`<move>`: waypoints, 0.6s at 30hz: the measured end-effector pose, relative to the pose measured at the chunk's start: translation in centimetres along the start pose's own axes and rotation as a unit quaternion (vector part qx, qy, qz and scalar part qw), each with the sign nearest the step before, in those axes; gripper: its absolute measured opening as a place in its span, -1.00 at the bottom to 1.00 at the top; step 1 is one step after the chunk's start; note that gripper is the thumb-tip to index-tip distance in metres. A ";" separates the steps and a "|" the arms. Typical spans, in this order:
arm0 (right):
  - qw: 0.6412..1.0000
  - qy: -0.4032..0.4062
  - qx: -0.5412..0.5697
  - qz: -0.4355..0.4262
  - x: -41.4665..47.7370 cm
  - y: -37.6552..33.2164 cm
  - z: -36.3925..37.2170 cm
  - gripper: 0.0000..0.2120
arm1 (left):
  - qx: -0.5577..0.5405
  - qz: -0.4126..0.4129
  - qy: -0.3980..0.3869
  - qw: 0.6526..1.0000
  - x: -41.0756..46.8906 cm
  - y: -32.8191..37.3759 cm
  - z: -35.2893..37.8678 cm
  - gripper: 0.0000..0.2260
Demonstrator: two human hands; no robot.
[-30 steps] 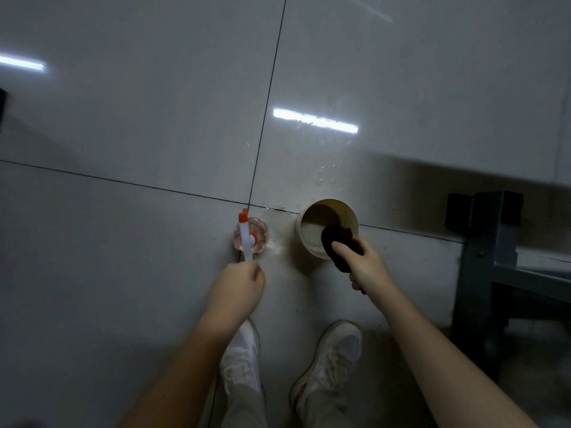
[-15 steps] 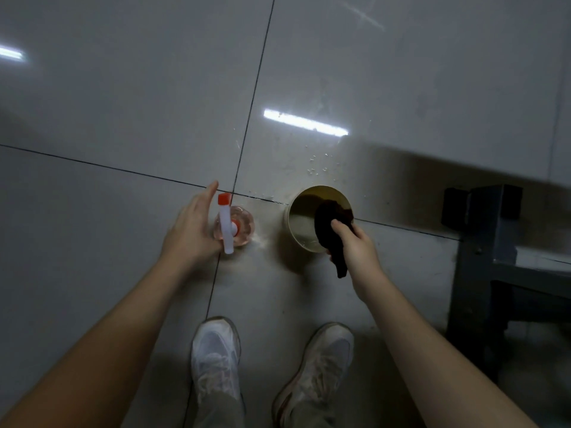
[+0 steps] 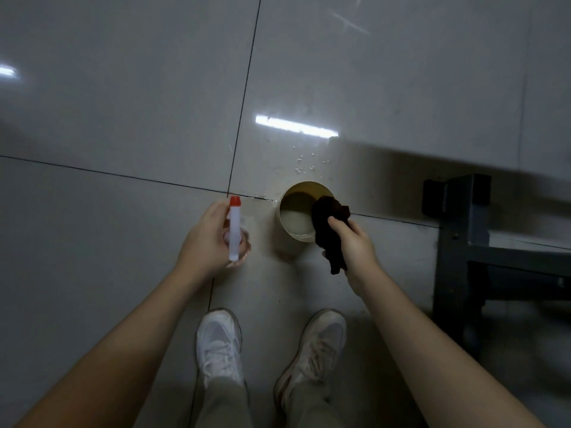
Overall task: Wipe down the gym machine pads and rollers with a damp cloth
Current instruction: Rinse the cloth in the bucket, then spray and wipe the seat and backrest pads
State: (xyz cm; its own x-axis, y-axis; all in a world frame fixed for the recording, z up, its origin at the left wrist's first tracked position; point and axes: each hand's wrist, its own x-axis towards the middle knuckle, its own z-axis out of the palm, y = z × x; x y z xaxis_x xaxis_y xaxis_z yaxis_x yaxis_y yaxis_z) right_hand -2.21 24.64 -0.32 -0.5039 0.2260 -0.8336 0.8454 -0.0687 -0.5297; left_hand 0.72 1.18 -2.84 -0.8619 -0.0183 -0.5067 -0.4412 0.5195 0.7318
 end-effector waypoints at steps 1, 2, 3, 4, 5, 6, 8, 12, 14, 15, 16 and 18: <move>1.000 -0.005 0.011 0.005 -0.9 -0.5 0.0 -0.62 | -0.007 0.002 -0.026 1.000 -0.7 0.7 -0.6 -0.58; 1.000 -0.011 0.021 0.009 -1.9 -0.9 0.0 -0.61 | -0.003 0.009 -0.040 0.999 -1.4 1.6 -1.2 -0.53; 0.999 -0.016 0.033 0.012 -2.6 -1.2 0.0 -0.60 | 0.009 0.014 -0.042 0.999 -1.9 2.2 -1.6 -0.49; 0.999 -0.020 0.046 0.012 -3.4 -1.5 0.0 -0.61 | 0.022 0.019 -0.040 0.999 -2.6 3.1 -2.1 -0.47; 0.998 -0.023 0.060 0.012 -4.4 -1.9 0.0 -0.62 | 0.032 0.024 -0.037 0.998 -3.2 4.2 -2.7 -0.46; 0.997 -0.026 0.072 0.013 -5.4 -2.2 -0.1 -0.63 | 0.038 0.035 -0.038 0.998 -3.9 5.1 -3.1 -0.47; 0.996 -0.029 0.086 0.011 -7.6 -3.0 -0.1 -0.62 | 0.047 0.049 -0.049 0.996 -5.5 6.8 -4.0 -0.47; 0.994 -0.032 0.102 -0.006 -11.9 -4.1 -0.8 -0.62 | 0.079 0.063 -0.068 0.993 -8.0 10.7 -5.4 -0.45; 0.993 -0.035 0.111 -0.018 -13.9 -4.8 -1.2 -0.62 | 0.074 0.077 -0.074 0.992 -9.2 12.9 -5.8 -0.45; 0.994 -0.042 0.103 -0.022 -15.2 -5.1 -1.7 -0.60 | 0.071 0.085 -0.074 0.991 -10.0 14.0 -6.0 -0.45; 0.995 -0.049 0.089 -0.023 -16.0 -5.3 -1.8 -0.58 | 0.068 0.087 -0.074 0.991 -10.3 14.7 -6.1 -0.46; 0.995 -0.062 0.070 -0.025 -18.2 -5.8 -2.7 -0.57 | 0.059 0.086 -0.076 0.992 -11.5 16.6 -6.2 -0.49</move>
State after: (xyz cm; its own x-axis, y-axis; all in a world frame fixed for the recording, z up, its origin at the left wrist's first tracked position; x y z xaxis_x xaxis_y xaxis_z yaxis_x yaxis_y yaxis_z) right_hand 2.49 23.58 18.34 -0.5703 0.1119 -0.8138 0.7897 -0.1979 -0.5807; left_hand 1.76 4.68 17.99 -0.8703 0.2025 -0.4489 -0.2517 0.6006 0.7589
